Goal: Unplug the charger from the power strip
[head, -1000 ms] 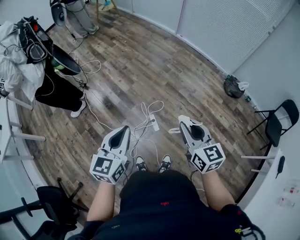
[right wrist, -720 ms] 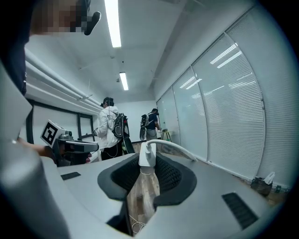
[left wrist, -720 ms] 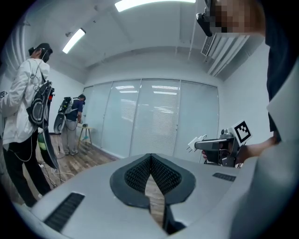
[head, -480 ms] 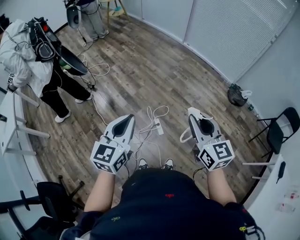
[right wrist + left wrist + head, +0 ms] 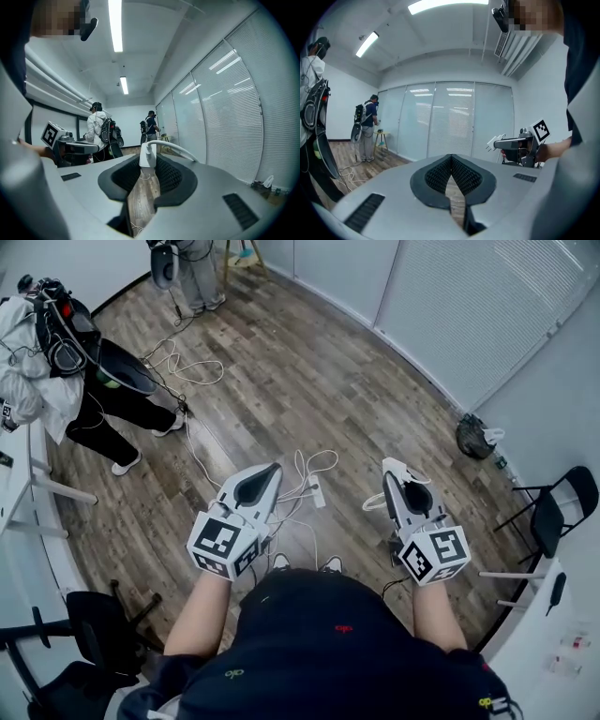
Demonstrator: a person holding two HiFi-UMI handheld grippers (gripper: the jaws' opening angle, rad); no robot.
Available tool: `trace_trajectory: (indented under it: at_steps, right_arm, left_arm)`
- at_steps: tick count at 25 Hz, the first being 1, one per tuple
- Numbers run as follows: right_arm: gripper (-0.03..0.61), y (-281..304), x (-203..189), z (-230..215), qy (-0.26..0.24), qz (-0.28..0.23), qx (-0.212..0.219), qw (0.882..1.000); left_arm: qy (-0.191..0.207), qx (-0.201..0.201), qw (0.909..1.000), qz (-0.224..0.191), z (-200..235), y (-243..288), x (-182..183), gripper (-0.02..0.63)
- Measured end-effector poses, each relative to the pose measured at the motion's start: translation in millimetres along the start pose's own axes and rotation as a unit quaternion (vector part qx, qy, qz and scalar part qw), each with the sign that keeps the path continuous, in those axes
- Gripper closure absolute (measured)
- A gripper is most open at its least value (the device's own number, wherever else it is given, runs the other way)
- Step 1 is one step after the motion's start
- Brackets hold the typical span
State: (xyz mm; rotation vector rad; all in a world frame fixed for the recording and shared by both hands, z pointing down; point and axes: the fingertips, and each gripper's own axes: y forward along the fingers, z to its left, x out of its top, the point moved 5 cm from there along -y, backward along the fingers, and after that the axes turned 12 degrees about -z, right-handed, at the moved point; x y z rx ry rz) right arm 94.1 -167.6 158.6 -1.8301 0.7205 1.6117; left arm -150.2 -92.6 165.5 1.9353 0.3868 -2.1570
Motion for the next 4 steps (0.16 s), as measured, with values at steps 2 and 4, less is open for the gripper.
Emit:
trace_trajectory:
  at_steps: [2, 4]
  right_arm:
    - [0.469, 5, 1, -14, 0.001, 0.004, 0.002, 1.000]
    - [0.469, 11, 2, -37, 0.001, 0.008, 0.003, 1.000]
  left_arm:
    - [-0.002, 0.002, 1.0000, 0.000, -2, 15, -1, 0.594]
    - [-0.004, 0.003, 1.0000, 0.000, -5, 38, -2, 0.594]
